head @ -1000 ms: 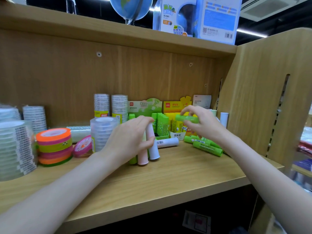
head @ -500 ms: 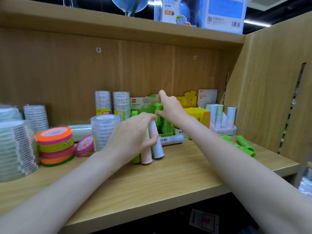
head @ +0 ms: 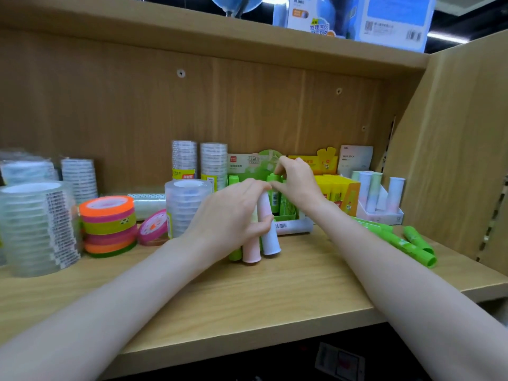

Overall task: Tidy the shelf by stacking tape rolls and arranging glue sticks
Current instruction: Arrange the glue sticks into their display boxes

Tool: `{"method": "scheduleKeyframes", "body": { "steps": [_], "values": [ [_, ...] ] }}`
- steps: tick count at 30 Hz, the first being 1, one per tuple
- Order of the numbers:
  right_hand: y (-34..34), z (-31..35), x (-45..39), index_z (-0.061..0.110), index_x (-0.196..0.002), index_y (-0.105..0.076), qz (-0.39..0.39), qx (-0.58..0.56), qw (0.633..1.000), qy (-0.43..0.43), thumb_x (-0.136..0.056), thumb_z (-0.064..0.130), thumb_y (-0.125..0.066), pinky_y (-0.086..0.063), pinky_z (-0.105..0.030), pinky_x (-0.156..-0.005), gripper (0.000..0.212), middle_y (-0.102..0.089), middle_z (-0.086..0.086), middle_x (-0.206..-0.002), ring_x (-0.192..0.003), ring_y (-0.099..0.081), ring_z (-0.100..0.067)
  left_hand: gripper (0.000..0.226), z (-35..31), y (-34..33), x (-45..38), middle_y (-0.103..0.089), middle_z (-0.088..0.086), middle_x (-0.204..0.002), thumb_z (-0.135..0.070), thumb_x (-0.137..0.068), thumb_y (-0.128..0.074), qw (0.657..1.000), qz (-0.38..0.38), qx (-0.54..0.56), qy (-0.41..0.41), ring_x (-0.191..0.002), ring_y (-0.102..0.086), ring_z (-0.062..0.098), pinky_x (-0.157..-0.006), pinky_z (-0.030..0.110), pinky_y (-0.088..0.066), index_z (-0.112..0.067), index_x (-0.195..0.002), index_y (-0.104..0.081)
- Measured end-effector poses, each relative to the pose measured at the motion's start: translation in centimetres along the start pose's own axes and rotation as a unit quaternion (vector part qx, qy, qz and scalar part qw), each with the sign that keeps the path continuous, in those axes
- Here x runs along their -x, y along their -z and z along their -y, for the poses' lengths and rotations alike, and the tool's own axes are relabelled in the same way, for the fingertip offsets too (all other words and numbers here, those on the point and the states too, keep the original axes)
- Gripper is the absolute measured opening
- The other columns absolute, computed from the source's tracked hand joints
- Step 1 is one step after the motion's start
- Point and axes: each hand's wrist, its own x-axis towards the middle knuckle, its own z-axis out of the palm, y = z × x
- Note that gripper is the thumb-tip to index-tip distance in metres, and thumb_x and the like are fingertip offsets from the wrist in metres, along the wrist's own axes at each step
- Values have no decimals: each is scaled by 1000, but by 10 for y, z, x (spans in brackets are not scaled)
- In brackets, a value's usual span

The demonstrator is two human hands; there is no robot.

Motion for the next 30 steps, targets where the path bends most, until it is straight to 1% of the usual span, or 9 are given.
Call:
{"method": "scheduleKeyframes", "body": {
  "steps": [4, 10, 14, 17, 20, 22, 24, 27, 30],
  "values": [
    [0, -2, -2, 6, -91, -57, 1, -4, 1000, -5, -79, 20, -71, -30, -26, -69, 23, -61, -11, -95, -87, -41, -17, 51, 1, 0, 0, -66, 1, -94, -45, -75, -39, 1000, -2, -1, -2, -82, -65, 23, -56, 37, -53, -13, -109, -60],
    [-3, 1, -4, 4, -98, -62, 27, 132, 990, 36, -85, 24, -65, -40, -34, -88, 24, -45, -11, -115, -109, -42, -27, 53, -1, 1, 1, -66, 1, -97, -46, -75, -37, 1000, -1, 1, 3, -86, -64, 23, -60, 38, -53, -14, -111, -59],
    [21, 0, 6, 10, -118, -62, 82, 96, 992, 5, -87, 22, -63, -37, -35, -99, 33, -43, -12, -121, -117, -43, -28, 57, -1, -1, 2, -65, 0, -102, -49, -76, -36, 1000, -10, -12, 5, -91, -63, 22, -63, 35, -50, -13, -115, -57],
    [65, -3, 28, 12, -117, -62, 47, 71, 996, -14, -89, 19, -59, -40, -33, -90, 29, -54, -11, -113, -108, -51, -25, 53, 0, -1, 0, -63, 0, -111, -44, -79, -45, 1000, -8, -10, 6, -99, -61, 23, -69, 35, -47, -13, -120, -54],
    [109, -7, 60, 16, -89, -64, 200, 103, 973, -49, -84, 30, -66, -41, -25, -65, 15, -59, 3, -80, -84, -56, -20, 46, -2, 0, 0, -58, -2, -119, -40, -87, -52, 1000, 6, -12, 11, -107, -56, 20, -76, 35, -43, -16, -126, -49],
    [124, -7, 83, 19, -90, -61, 347, 104, 928, -88, -79, 37, -70, -43, -22, -66, 23, -59, 7, -83, -81, -56, -14, 46, -2, 0, 0, -56, -3, -122, -36, -88, -55, 1000, 10, -10, 13, -110, -54, 19, -78, 34, -42, -17, -128, -47],
    [128, -6, 98, 24, -100, -56, 414, 112, 897, -103, -77, 35, -73, -46, -25, -75, 30, -58, 9, -91, -82, -54, -7, 46, -3, 1, 1, -56, -3, -123, -35, -87, -56, 1000, 10, -10, 14, -111, -54, 19, -79, 35, -43, -16, -128, -47],
    [126, -9, 99, 25, -95, -55, 359, 45, 928, -95, -78, 24, -73, -49, -27, -75, 25, -63, 6, -89, -80, -59, -8, 45, -4, 2, 0, -59, -1, -119, -36, -86, -57, 1000, 10, -10, 20, -107, -57, 21, -76, 37, -46, -15, -126, -50],
    [119, -6, 81, 19, -88, -63, 158, -66, 983, -64, -79, 19, -72, -41, -15, -55, 12, -61, 4, -75, -58, -52, -3, 48, -4, 1, 2, -64, 2, -109, -40, -79, -51, 1000, 1, -10, 12, -97, -62, 25, -68, 35, -48, -11, -118, -56]
  ]
}}
